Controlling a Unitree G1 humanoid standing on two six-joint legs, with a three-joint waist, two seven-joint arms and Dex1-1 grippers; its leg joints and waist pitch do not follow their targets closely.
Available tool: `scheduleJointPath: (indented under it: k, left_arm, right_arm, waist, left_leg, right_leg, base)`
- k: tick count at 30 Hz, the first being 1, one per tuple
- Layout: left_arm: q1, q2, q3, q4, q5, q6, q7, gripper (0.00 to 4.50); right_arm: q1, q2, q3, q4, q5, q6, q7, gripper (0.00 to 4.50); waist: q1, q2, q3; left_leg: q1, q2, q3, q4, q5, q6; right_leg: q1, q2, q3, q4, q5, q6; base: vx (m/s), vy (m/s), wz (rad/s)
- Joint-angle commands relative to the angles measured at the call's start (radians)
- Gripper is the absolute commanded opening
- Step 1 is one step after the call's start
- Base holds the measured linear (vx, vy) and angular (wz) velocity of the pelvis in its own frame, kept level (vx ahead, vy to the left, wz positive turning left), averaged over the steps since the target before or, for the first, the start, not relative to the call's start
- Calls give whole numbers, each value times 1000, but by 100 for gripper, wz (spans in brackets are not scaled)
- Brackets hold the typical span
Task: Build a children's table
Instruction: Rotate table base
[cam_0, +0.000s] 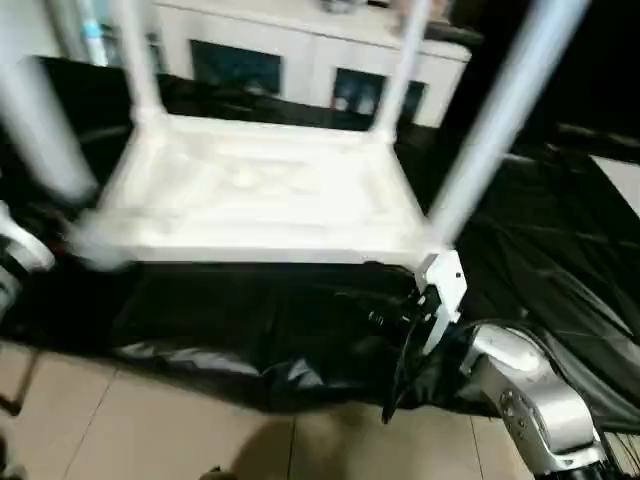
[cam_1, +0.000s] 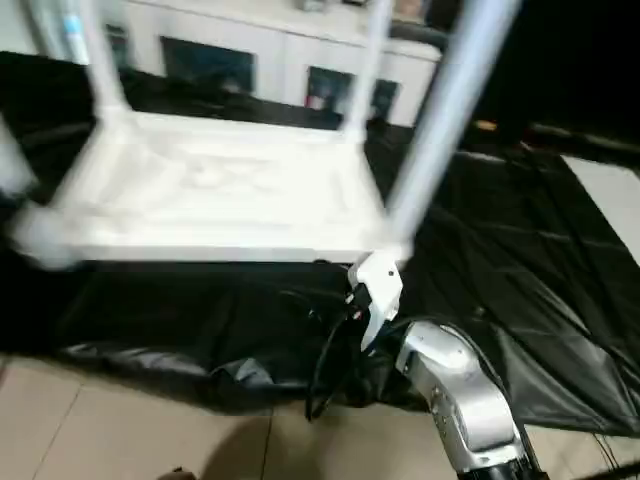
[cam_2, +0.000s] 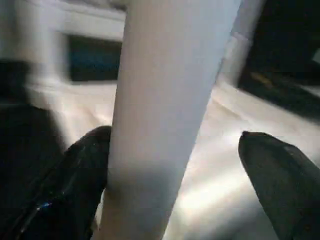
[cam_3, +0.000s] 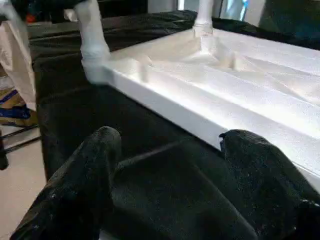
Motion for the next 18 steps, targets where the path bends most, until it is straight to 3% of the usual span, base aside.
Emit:
scheduleJointPath:
  k: [1,3,5,10,13,14,16,17,18]
  left_arm:
    - [34,12,-111,-91,-14,58,-86,447]
    - [66,28,-166,-189,-31,112,-126,447]
    - [70,22,-208,-259,-36,145,-130,447]
    - [25,-32,-284,-349,-51,182,-121,447]
    - [-55,-129,-377,-373,-39,197,-103,447]
    - [-107,-199,-436,-340,-8,184,-98,447]
    - [-145,-254,-487,-311,21,177,-95,447]
    - [-164,-282,-531,-293,51,164,-98,447]
    - [-188,-327,-581,-260,87,148,-94,447]
  right_arm:
    - [6,-15,-17,-7,-8,-2,1,357]
    - [6,-15,-20,-6,-12,-4,-3,357]
    - [6,-16,-25,-3,-18,-7,-18,357]
    - [16,-21,-44,7,-30,-13,-45,357]
    - [30,-26,-65,9,-40,-18,-71,357]
    - [36,-34,-73,8,-45,-14,-78,357]
    - [42,-45,-77,8,-50,-13,-80,357]
    - [48,-50,-80,5,-47,-11,-80,357]
    - [56,-57,-86,0,-44,-8,-81,357]
  waist:
    - [-14,41,-44]
    - [-20,41,-37]
    - [-26,39,-38]
    - [-36,37,-42]
    - [-37,34,-44]
    - [-43,33,-44]
    - [-41,30,-47]
    - [-44,22,-48]
    - [-47,22,-53]
  left_leg:
    - [22,19,-1,-104,-370,-46]
    - [23,18,-5,-108,-424,-54]
    - [24,18,-10,-109,-445,-54]
    - [20,12,-9,-104,-398,-50]
    - [28,13,-3,-98,-378,-47]
    - [19,13,-4,-101,-358,-45]
    - [21,11,0,-97,-343,-43]
    - [11,11,-2,-98,-323,-37]
    - [2,10,-2,-96,-283,-35]
  right_leg:
    - [28,-52,26,-69,-355,-144]
    - [26,-52,25,-78,-435,-123]
    - [29,-57,26,-86,-498,-106]
    - [30,-51,25,-90,-506,-88]
    - [25,-48,25,-90,-470,-96]
    - [32,-46,26,-88,-452,-96]
    - [31,-44,25,-90,-434,-89]
    - [41,-47,25,-89,-429,-82]
    - [49,-49,26,-86,-407,-75]
  base:
    - [0,0,0]
    - [0,0,0]
    - [0,0,0]
    - [0,0,0]
    - [0,0,0]
    - [0,0,0]
    - [0,0,0]
    - [0,0,0]
    - [0,0,0]
